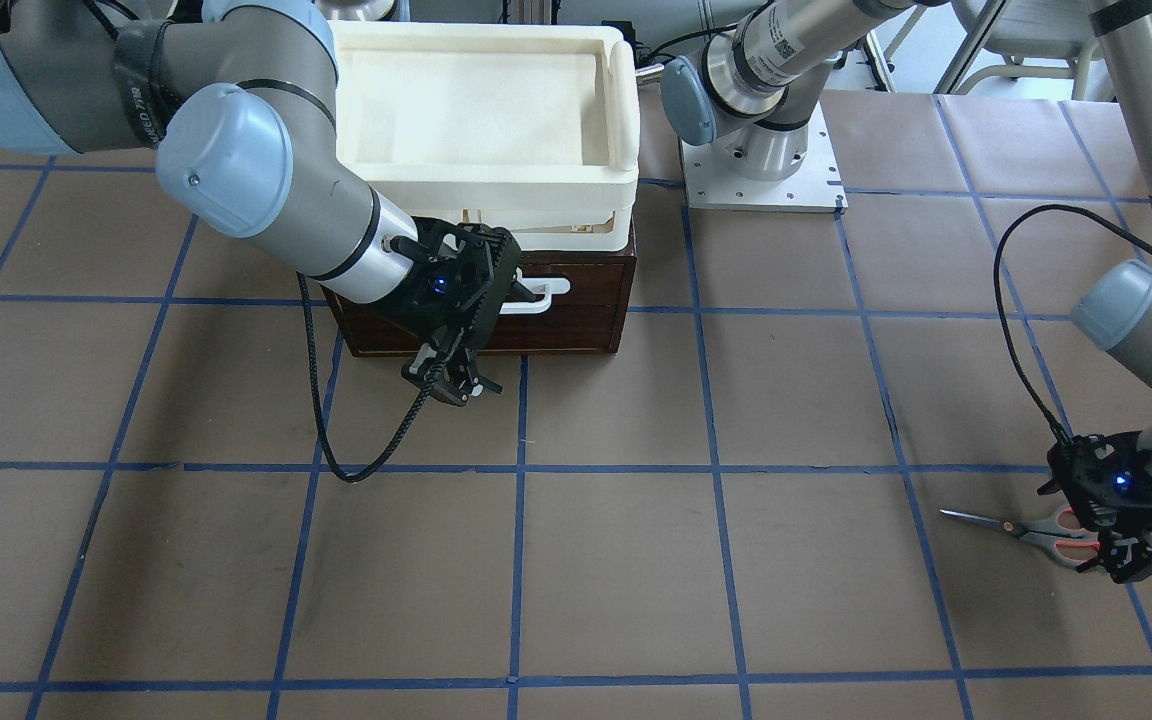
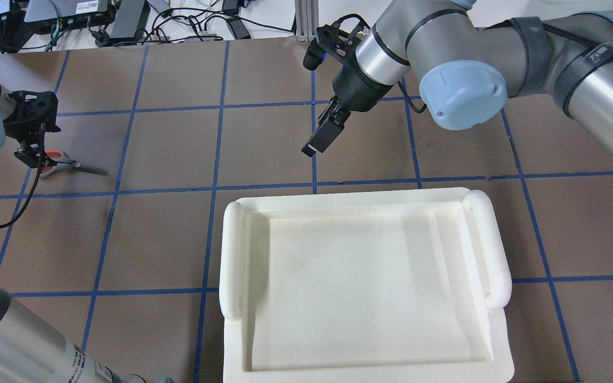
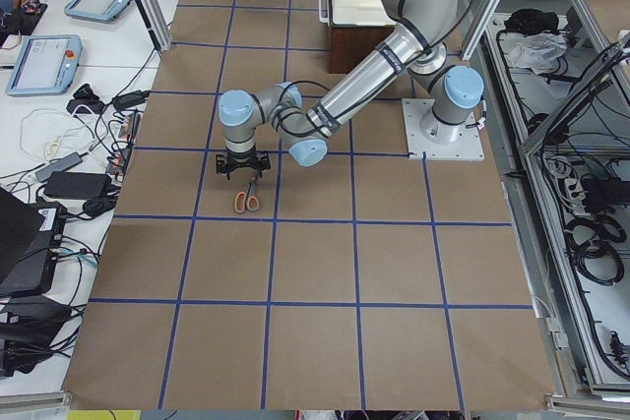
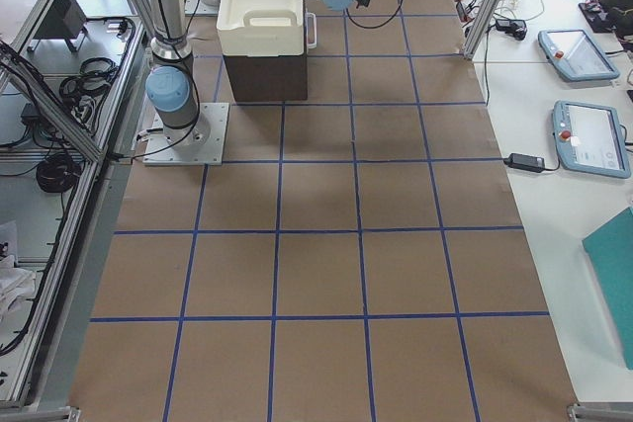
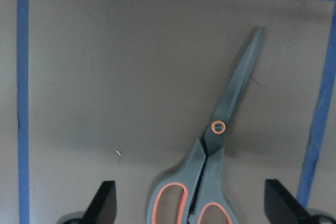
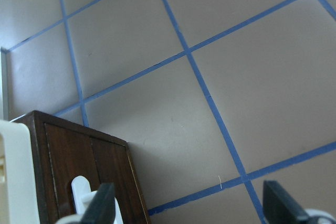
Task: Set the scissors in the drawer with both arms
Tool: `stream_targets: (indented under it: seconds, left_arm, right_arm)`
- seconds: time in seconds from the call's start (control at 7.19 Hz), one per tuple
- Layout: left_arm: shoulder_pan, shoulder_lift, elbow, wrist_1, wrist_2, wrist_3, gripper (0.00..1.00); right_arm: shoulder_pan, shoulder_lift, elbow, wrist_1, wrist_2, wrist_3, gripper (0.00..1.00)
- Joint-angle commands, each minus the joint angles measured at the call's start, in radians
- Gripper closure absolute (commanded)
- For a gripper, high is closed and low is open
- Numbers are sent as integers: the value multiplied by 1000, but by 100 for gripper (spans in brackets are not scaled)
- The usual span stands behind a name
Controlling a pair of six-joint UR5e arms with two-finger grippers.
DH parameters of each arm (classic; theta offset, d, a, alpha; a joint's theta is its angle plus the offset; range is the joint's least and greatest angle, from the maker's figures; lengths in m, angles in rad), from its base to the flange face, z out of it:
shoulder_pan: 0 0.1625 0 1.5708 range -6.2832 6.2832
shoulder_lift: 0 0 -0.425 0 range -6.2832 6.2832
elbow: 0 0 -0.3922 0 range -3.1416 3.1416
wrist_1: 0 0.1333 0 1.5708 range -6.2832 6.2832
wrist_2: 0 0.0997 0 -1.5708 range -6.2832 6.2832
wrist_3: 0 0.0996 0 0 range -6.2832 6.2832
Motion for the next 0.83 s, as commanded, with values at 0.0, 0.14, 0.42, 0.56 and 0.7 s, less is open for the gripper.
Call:
stream_targets:
  seconds: [0.0, 0.14, 0.42, 0.56, 0.7]
  left_arm:
    - [-1, -34, 18, -9, -56, 166, 1]
    - [-4, -10, 9, -34, -44, 171, 2]
    - [-4, -15, -8, -34, -31, 245, 2]
    - [-2, -19, -30, -23, -30, 248, 2]
    - [-1, -20, -43, -20, -30, 257, 2]
  right_arm:
    - [18, -3, 3, 130, -1, -278, 0]
    - [18, 2, 3, 144, -55, -320, 0]
    - [16, 11, -11, 178, -122, -425, 0]
    - [8, 14, -16, 173, -164, -451, 0]
    - [6, 28, -14, 181, -197, -479, 0]
